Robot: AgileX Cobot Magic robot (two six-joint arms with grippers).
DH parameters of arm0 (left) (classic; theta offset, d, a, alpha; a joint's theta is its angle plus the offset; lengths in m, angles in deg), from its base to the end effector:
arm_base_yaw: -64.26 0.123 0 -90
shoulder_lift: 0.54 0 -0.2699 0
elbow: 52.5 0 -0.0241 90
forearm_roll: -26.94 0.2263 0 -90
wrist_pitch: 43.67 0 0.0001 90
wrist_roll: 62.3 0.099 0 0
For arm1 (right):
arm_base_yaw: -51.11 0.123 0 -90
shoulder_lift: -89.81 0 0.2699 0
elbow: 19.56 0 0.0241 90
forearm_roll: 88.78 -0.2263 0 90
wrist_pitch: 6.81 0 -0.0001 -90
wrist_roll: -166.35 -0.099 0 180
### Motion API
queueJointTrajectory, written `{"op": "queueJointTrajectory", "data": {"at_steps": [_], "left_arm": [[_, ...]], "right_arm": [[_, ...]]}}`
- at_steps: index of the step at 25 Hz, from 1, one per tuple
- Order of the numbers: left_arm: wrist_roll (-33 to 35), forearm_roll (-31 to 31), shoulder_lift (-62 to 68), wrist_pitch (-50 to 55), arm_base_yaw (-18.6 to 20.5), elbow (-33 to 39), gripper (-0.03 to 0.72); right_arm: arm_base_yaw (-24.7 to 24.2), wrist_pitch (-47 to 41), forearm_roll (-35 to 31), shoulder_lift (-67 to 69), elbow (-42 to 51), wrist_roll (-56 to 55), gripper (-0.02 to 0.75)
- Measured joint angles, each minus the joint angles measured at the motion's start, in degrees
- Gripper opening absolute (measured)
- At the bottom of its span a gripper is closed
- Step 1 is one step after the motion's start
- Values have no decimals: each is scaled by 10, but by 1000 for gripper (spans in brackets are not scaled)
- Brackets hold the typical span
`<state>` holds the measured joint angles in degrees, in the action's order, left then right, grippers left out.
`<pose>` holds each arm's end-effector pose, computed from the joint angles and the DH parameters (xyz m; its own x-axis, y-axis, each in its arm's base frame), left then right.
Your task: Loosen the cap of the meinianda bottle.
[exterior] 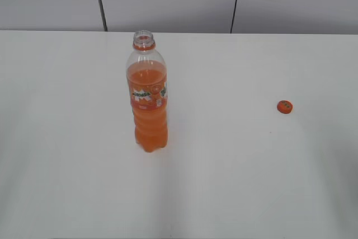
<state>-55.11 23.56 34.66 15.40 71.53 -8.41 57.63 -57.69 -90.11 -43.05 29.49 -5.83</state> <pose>0.0631 0.0030 0.2704 -0.7463 0.0004 -0.6656 -0.0222 0.9994 0.0256 0.0969 0.0129 0.2373 -0.8127 -0.2152 -0.5415 -0.2237 0.9733 -0.0511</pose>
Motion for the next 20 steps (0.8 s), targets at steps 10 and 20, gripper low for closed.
{"op": "queueJointTrajectory", "data": {"at_steps": [10, 20], "left_arm": [[-6, 0, -135, 0, 0, 0, 470], [-6, 2, -241, 2, 0, 0, 470]], "right_arm": [[0, -13, -12, -87, 13, -2, 582], [0, -68, -13, -134, 23, -2, 582]]}}
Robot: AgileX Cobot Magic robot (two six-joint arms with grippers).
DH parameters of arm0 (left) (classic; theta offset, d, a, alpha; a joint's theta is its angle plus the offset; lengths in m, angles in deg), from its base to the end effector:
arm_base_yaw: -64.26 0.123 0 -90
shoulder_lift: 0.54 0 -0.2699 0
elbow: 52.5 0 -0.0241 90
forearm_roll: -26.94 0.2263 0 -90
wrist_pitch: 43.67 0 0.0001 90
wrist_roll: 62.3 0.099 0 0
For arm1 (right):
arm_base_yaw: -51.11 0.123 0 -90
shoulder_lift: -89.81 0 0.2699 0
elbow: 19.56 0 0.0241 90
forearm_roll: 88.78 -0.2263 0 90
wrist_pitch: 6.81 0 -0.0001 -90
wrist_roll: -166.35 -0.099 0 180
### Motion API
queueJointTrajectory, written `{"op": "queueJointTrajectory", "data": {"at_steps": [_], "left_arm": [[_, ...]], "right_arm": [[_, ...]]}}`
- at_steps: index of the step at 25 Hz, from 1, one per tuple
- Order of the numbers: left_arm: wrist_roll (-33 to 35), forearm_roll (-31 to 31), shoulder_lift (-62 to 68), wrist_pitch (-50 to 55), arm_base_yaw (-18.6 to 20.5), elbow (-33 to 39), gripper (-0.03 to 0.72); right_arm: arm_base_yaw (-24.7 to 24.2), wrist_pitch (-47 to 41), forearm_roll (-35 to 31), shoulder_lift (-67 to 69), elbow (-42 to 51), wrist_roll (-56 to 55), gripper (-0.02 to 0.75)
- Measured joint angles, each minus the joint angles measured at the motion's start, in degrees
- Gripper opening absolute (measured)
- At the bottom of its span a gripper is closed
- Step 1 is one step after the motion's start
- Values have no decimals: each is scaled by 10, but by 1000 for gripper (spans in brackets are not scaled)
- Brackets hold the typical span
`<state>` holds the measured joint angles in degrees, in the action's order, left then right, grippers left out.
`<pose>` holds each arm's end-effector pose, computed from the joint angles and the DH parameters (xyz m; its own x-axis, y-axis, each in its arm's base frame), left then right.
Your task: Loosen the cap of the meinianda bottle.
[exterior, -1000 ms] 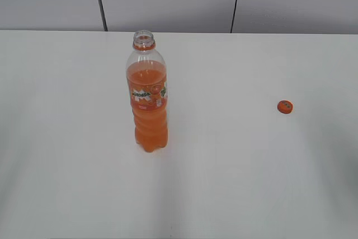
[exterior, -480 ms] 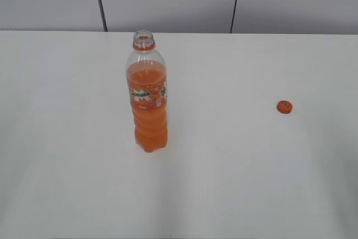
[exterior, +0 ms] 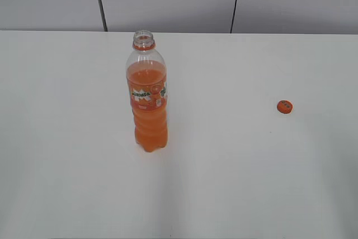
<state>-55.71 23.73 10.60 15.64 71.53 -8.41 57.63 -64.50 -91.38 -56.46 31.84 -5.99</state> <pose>-0.0021 -0.0051 0.2829 -0.4170 0.0337 -0.9083 -0.0471 0.9972 0.0586 0.0579 0.0104 0.2372 -0.7717 -0.1980 -0.6044 -0.2221 0.9744 -0.0357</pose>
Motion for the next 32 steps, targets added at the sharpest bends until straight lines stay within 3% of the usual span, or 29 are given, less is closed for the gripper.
{"op": "queueJointTrajectory", "data": {"at_steps": [10, 17, 32], "left_arm": [[32, -17, -19, 1, -27, 0, 468], [33, -18, -19, 1, -104, 0, 468], [33, -19, -19, 2, -107, 0, 450]], "right_arm": [[0, -3, 0, -116, 0, 0, 582], [0, -5, 0, -213, 0, 0, 582], [0, -7, -1, -260, 3, -2, 582]]}}
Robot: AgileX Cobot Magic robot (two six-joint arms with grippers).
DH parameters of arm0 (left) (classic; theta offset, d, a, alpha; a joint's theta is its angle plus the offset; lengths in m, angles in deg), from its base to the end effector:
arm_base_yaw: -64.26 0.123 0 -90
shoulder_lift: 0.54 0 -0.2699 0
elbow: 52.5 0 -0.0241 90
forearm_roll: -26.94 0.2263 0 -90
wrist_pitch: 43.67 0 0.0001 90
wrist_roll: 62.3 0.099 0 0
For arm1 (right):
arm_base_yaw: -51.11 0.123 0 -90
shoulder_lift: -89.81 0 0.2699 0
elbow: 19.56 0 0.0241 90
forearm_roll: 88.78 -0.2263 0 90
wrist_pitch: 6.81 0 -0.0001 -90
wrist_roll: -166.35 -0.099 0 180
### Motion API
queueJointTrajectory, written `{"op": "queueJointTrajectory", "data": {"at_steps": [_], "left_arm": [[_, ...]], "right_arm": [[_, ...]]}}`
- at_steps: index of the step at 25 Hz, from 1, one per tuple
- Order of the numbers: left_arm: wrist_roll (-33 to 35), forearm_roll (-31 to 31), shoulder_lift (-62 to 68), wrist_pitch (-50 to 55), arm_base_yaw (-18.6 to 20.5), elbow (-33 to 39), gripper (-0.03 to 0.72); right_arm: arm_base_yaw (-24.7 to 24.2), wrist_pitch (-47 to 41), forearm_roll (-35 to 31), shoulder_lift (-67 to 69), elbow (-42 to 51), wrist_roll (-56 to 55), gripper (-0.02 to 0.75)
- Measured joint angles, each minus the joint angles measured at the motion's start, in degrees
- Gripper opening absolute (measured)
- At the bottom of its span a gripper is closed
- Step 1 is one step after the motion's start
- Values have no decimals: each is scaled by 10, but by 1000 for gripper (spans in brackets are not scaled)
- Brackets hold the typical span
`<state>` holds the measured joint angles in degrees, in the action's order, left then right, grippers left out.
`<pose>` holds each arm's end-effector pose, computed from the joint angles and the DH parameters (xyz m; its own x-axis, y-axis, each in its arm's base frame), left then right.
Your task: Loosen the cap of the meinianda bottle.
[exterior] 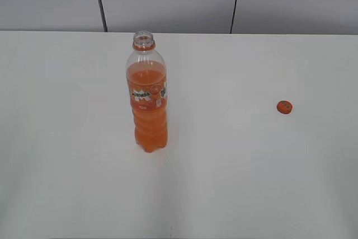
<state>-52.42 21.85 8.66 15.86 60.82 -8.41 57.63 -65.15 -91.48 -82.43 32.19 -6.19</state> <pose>-0.0088 -0.0071 0.2825 -0.3659 0.1488 -0.9187 0.1781 0.9801 0.0878 0.0023 0.0043 0.2488 -0.4455 -0.1568 -0.8815 -0.1967 0.9776 -0.0745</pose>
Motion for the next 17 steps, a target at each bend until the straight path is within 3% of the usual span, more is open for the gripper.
{"op": "queueJointTrajectory", "data": {"at_steps": [17], "left_arm": [[0, 0, 0, 0, 0, 0, 447]], "right_arm": [[0, 0, -1, 0, 0, 0, 582]]}}
